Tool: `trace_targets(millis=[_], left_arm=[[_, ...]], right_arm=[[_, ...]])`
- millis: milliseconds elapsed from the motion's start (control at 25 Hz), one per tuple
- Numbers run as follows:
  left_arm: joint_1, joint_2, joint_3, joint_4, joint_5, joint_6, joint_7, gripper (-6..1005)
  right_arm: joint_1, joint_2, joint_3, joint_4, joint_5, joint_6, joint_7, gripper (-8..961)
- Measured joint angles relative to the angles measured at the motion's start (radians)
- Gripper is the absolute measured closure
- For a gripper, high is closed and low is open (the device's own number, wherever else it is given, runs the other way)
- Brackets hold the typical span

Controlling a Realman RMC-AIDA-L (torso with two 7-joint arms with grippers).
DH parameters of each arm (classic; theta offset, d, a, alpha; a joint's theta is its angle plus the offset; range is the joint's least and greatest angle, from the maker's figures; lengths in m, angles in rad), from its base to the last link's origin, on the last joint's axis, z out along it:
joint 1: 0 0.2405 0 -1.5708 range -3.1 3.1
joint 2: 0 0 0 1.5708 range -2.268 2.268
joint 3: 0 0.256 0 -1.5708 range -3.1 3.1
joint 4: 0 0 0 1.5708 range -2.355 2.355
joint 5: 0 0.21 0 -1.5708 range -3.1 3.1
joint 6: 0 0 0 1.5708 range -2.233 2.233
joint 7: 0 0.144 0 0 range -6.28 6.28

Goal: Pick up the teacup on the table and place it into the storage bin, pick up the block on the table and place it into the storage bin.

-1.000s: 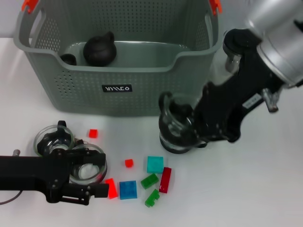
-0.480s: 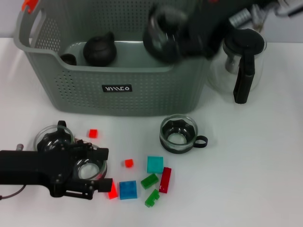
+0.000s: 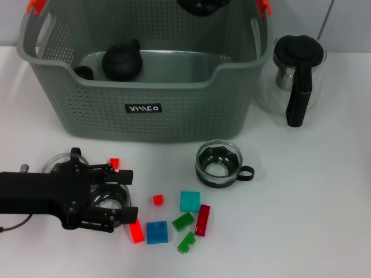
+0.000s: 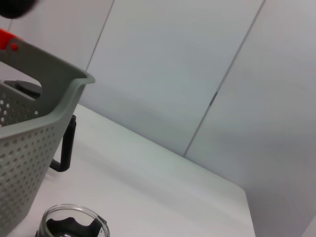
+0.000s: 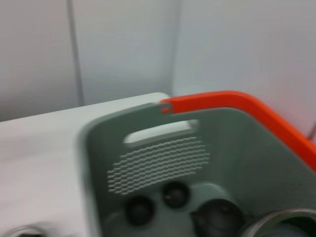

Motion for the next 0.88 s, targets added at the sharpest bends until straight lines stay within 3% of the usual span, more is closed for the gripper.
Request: trace_targets(millis=[120, 320, 640, 880], left_arm=[[-0.006, 0.001, 0.006, 0.000, 0.003, -0.001, 0.000, 94], [-0.008, 0.001, 0.007, 0.000, 0.003, -0.005, 0.008, 94], [-0.008, -0.006, 0.007, 0.012, 0.003, -0.018, 0.014, 94], [-0.008, -0.004, 0.007, 0.049, 0.004, -0.048, 0.031, 94]], right_arm=[[0.032, -0.008, -0.002, 0.098, -0.015, 0.105, -0.001, 874], [0.055, 0.000, -0.009, 0.211, -0.030, 0.261, -0.012, 871], [0.065, 0.040, -0.020, 0.361, -0.027, 0.478, -0.094, 866], [0.046, 0.084, -0.024, 0.399, -0.027, 0.589, -0.154, 862]])
